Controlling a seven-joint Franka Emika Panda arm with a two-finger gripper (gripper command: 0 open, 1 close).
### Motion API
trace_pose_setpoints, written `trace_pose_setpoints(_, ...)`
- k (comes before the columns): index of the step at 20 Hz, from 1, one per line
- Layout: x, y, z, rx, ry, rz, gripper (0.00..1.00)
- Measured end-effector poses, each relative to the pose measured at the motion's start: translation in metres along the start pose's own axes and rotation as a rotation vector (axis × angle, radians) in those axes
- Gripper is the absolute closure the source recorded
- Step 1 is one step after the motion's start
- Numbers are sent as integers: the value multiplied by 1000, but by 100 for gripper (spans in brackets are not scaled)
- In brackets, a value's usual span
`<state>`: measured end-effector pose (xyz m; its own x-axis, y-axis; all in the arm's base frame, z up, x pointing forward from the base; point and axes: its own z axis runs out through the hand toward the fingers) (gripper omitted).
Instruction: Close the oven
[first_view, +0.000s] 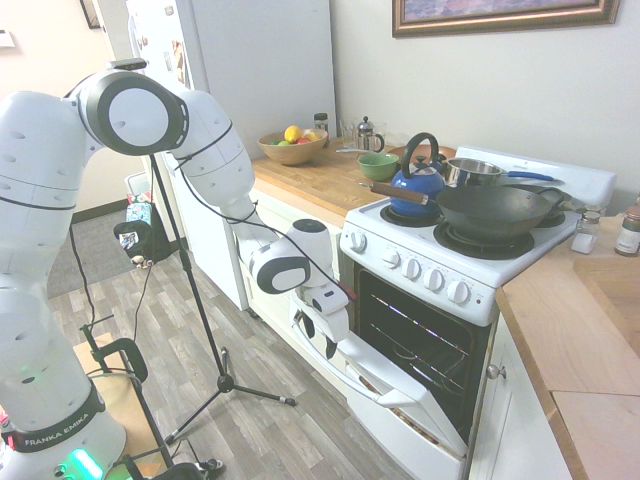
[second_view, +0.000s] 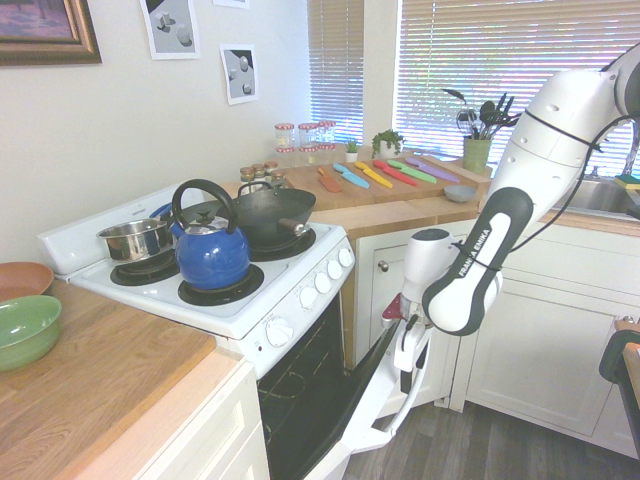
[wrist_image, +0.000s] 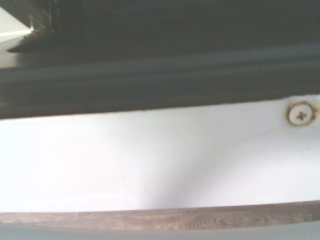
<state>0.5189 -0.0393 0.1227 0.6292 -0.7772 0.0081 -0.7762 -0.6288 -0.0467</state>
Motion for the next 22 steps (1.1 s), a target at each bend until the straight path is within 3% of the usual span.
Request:
trace_pose_setpoints(7, 7, -21, 21, 2, 2, -38, 0)
trace_pose_setpoints(17, 26, -95, -23, 80, 46, -87, 0)
trace_pose_setpoints(22, 30, -128, -13, 112, 53, -95, 0)
